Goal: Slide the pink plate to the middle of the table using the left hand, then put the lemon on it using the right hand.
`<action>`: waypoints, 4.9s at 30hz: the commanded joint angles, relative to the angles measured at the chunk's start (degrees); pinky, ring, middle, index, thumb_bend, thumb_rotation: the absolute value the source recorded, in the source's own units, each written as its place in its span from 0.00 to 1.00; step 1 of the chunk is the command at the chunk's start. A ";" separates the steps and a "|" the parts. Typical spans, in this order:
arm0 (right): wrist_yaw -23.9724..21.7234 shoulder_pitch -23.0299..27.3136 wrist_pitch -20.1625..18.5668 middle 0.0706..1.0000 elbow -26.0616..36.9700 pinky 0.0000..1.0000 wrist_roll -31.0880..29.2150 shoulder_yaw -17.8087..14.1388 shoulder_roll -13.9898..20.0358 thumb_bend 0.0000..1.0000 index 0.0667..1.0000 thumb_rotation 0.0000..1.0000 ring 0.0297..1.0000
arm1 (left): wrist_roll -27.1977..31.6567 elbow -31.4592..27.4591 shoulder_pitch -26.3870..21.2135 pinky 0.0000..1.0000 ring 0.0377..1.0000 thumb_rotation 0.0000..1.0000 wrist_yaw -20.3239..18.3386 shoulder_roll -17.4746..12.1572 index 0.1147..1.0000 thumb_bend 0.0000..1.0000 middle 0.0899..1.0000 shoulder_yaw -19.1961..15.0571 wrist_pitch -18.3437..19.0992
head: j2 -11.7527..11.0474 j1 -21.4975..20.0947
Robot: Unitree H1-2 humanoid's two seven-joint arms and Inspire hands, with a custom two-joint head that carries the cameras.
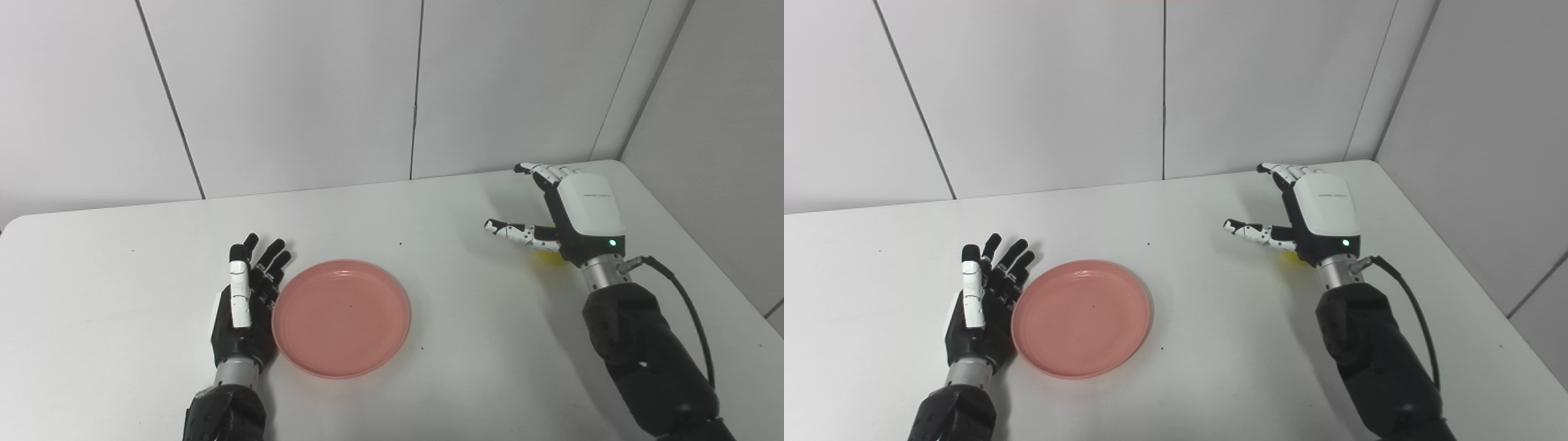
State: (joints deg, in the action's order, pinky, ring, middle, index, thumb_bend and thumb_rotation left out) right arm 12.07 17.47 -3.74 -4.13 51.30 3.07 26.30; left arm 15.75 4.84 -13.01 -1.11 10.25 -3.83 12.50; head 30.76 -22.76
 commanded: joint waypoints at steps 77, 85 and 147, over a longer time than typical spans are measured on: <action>2.24 2.92 0.93 0.70 -12.68 0.65 -4.67 2.52 7.45 0.83 0.70 0.81 0.69 | -0.08 3.78 2.19 1.00 0.87 0.83 0.94 0.02 0.94 0.77 0.83 -0.47 2.82 | -0.01 0.74; 0.12 2.37 -2.13 0.72 -12.39 0.68 -3.94 3.18 6.77 0.82 0.71 0.81 0.71 | -0.51 4.29 2.23 1.00 0.87 0.83 0.65 -0.39 0.94 0.77 0.83 -0.20 2.55 | 0.00 0.85; 7.70 3.99 0.03 0.26 -20.36 0.19 -4.40 6.02 5.98 0.50 0.31 0.55 0.23 | -0.65 3.25 2.66 0.97 0.86 0.83 1.11 -0.10 0.95 0.78 0.80 0.04 3.54 | 0.93 1.80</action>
State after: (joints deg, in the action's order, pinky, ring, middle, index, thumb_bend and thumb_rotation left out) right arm 18.84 19.81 -4.82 -24.87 46.76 8.92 30.86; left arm 15.89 4.89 -12.89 -1.60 10.18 -3.77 12.35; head 31.64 -21.09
